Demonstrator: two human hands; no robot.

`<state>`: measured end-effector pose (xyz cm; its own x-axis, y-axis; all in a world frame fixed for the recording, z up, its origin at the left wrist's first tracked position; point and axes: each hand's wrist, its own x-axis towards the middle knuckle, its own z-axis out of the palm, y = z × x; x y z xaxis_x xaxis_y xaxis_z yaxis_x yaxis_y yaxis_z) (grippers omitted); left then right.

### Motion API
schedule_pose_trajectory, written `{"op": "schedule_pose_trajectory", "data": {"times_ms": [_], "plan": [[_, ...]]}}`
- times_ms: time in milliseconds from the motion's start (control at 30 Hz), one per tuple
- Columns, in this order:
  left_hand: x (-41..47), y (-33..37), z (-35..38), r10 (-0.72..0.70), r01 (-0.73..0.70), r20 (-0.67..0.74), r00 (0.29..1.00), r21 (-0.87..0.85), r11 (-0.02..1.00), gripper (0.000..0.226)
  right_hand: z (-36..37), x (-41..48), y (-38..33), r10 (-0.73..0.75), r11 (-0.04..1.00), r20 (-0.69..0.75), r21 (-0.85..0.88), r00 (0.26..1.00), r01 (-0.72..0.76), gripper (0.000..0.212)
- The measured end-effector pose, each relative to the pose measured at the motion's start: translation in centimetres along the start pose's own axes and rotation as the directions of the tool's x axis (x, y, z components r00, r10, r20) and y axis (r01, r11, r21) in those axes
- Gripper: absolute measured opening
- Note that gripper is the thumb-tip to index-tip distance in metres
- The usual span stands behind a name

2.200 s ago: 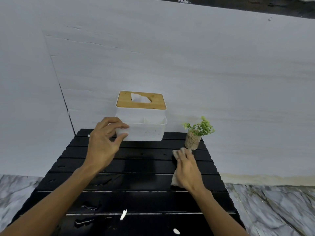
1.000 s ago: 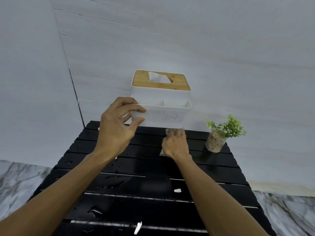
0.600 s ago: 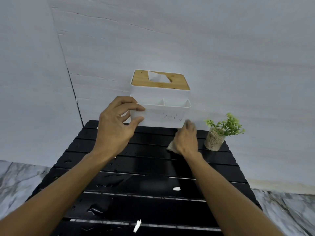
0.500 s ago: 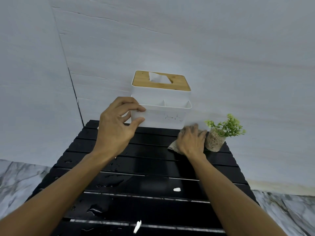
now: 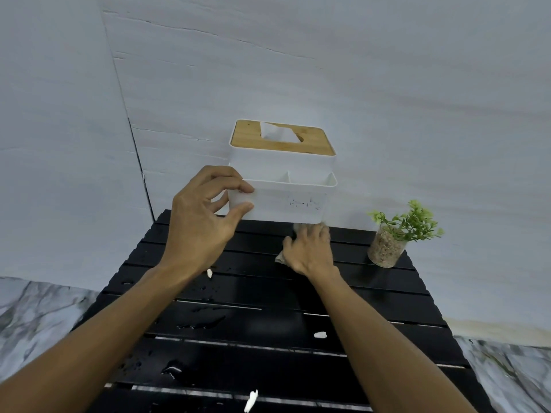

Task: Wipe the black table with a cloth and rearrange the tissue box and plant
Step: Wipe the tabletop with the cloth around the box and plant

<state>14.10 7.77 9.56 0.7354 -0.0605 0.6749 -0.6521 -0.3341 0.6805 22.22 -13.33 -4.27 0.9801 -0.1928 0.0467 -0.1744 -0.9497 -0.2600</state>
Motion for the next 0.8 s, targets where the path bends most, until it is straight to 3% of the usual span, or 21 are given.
{"op": "schedule_pose_trajectory", "data": {"times_ms": [67, 167, 233, 367, 467, 533, 633, 800], "plan": [[0.1, 0.0, -0.2, 0.007, -0.007, -0.008, 1.0, 0.005, 1.0, 0.019, 0.6, -0.4, -1.9, -0.141, 0.99, 0.054, -0.021, 0.988, 0.143, 0.078], [0.3, 0.1, -0.4, 0.014, -0.014, -0.022, 1.0, 0.016, 1.0, 0.019, 0.2, -2.0, -3.6, -0.362, 0.932, 0.129, 0.058, 0.923, 0.358, 0.063], [0.3, 0.1, -0.5, 0.013, -0.013, -0.03, 0.999, 0.017, 1.0, 0.019, -0.3, -2.5, -2.7, -0.424, 0.904, 0.127, 0.121, 0.896, 0.411, 0.059], [0.4, 0.1, -1.0, 0.01, -0.009, -0.03, 0.999, 0.011, 1.0, 0.019, -1.0, -2.0, 1.7, -0.248, 0.965, 0.011, 0.089, 0.969, 0.246, 0.054], [0.4, -0.1, -1.7, 0.01, -0.009, -0.023, 1.0, 0.02, 1.0, 0.019, -0.9, -1.1, 3.2, -0.046, 0.999, -0.066, -0.018, 0.997, 0.045, 0.068], [0.5, -0.2, -2.1, 0.013, -0.012, -0.026, 1.0, 0.015, 1.0, 0.018, -0.6, -0.6, 1.8, -0.036, 0.999, -0.058, -0.023, 0.998, 0.034, 0.075], [0.9, -0.3, -2.6, 0.037, -0.036, -0.034, 0.999, 0.028, 0.999, 0.017, -0.2, -0.5, -2.0, -0.249, 0.968, -0.005, -0.004, 0.968, 0.249, 0.064], [1.5, -0.7, -2.7, 0.082, -0.078, -0.045, 0.996, 0.07, 0.994, 0.016, 0.6, -2.2, -4.4, -0.552, 0.834, 0.157, 0.122, 0.819, 0.539, 0.059]]}}
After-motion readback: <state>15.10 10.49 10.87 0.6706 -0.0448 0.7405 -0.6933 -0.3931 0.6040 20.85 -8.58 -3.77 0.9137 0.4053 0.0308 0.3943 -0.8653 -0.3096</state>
